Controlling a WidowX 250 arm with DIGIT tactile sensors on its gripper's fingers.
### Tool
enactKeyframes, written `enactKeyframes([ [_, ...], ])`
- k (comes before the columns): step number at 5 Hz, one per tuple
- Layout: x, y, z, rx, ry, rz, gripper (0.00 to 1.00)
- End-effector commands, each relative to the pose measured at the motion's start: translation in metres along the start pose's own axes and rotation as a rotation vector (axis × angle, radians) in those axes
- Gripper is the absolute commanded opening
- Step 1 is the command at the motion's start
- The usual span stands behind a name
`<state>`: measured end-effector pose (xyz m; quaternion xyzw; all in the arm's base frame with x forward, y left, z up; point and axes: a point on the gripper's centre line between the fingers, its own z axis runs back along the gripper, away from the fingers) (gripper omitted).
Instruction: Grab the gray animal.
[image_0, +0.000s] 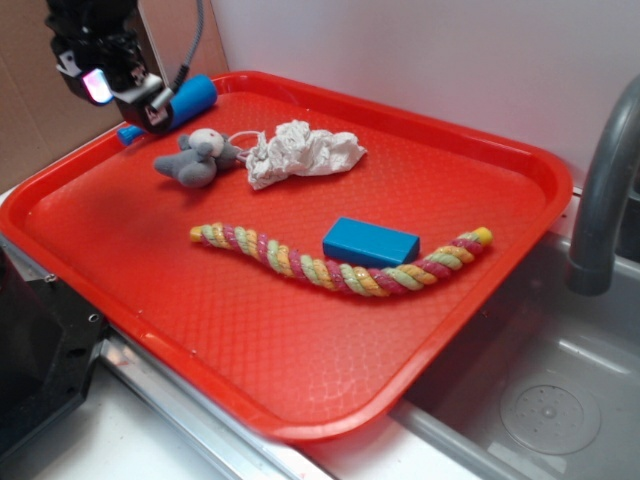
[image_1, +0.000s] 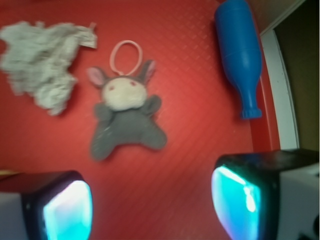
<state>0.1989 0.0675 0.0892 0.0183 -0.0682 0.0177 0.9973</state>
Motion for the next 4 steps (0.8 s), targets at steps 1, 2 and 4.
enactKeyframes([
  [1,0.040,-0.008,-0.080,-0.165,-0.021,-0.103,1.00],
  [2,0.055,-0.029,-0.101,-0.145,0.025,-0.127,1.00],
  [4,0.043,-0.025,-0.073,-0.061,0.045,-0.095,0.00],
])
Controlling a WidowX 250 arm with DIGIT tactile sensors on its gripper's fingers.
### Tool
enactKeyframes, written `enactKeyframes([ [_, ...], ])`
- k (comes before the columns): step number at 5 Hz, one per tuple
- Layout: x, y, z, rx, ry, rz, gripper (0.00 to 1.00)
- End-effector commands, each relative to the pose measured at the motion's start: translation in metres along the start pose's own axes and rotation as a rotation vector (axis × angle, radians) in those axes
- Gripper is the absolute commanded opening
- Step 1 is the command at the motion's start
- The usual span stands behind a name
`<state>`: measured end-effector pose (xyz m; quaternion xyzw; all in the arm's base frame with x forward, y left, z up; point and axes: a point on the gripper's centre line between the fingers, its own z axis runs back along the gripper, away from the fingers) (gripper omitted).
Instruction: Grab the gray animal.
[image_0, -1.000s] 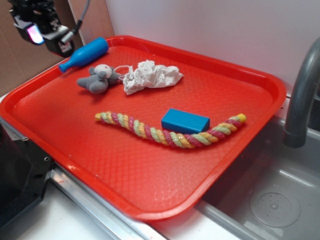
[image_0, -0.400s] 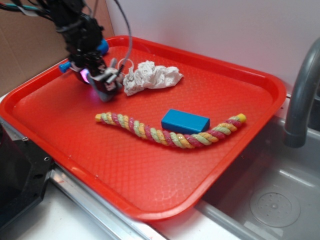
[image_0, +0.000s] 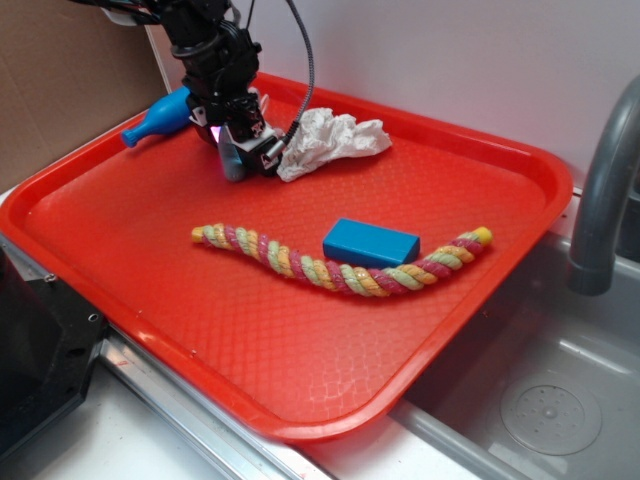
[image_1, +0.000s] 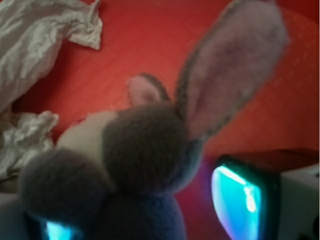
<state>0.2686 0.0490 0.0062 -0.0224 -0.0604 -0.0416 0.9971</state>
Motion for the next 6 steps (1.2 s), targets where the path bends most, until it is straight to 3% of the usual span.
enactKeyframes([
  [1,-0.030,-0.007,0.066,0.062,0.021,0.060,0.00],
  [2,-0.057,-0.015,0.119,0.062,-0.015,0.124,0.00],
  [4,-0.077,-0.024,0.213,0.054,0.032,0.296,0.00],
  [5,-0.080,-0.026,0.231,0.043,0.045,0.371,0.00],
  [6,-0.084,-0.028,0.239,0.067,0.015,0.361,0.00],
])
